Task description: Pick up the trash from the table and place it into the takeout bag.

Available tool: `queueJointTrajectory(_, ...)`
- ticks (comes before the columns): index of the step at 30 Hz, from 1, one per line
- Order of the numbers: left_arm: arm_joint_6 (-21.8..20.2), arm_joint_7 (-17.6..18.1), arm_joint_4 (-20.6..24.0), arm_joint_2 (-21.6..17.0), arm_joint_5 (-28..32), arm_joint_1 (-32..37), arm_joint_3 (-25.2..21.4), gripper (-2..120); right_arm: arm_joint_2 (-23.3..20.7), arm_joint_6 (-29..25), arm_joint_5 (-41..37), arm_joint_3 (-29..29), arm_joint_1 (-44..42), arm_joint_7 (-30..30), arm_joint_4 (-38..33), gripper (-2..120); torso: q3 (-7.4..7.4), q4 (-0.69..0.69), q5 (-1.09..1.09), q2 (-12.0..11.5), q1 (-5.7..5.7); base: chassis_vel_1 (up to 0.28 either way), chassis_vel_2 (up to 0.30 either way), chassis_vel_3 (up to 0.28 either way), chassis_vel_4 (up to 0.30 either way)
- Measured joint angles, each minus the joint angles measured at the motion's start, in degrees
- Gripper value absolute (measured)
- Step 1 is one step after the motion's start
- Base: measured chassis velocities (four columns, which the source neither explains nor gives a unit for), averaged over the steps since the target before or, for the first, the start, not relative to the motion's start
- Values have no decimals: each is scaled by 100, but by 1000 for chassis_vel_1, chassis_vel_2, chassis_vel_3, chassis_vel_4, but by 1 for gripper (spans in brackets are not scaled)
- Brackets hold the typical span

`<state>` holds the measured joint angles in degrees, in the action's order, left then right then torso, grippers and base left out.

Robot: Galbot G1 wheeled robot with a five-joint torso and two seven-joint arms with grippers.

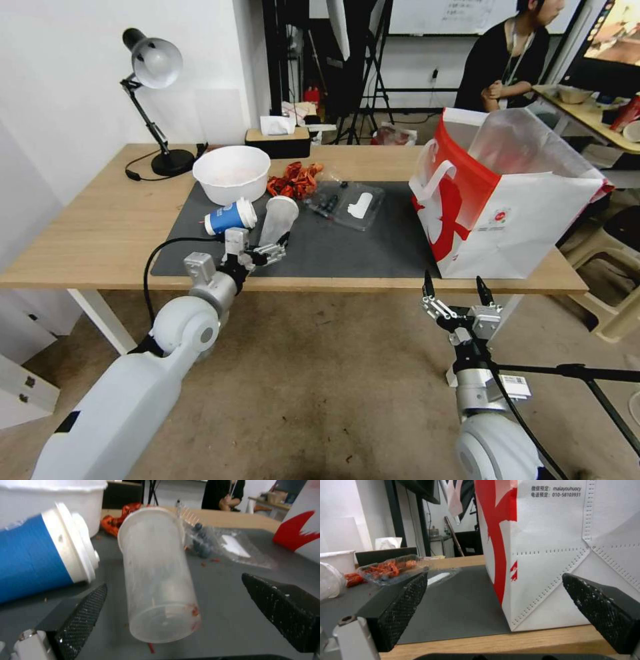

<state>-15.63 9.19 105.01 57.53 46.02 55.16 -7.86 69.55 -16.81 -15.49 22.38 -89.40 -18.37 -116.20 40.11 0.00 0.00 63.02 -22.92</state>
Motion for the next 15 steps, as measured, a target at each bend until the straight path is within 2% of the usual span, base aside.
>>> queueJointTrajectory(9, -317, 180, -188, 16, 33, -186, 174, 95, 10, 0, 0, 18, 9, -6, 32, 100, 0, 0, -1, 0, 0, 0, 0, 0, 0)
queueJointTrajectory(12, -367, 213, -270, 23, 46, -269, 263, 83, 19, -2, 2, 20, 17, -7, 58, 100, 0, 0, 0, 0, 0, 0, 0, 0, 0)
queueJointTrajectory(13, -367, 213, -270, 23, 46, -269, 263, 83, 19, -2, 2, 20, 17, -7, 58, 100, 0, 0, 0, 0, 0, 0, 0, 0, 0)
queueJointTrajectory(15, -365, 213, -302, 37, 46, -292, 290, 73, 24, -4, 6, 22, 15, -7, 68, 100, -1, -1, -1, 0, 0, 0, 0, 0, 0)
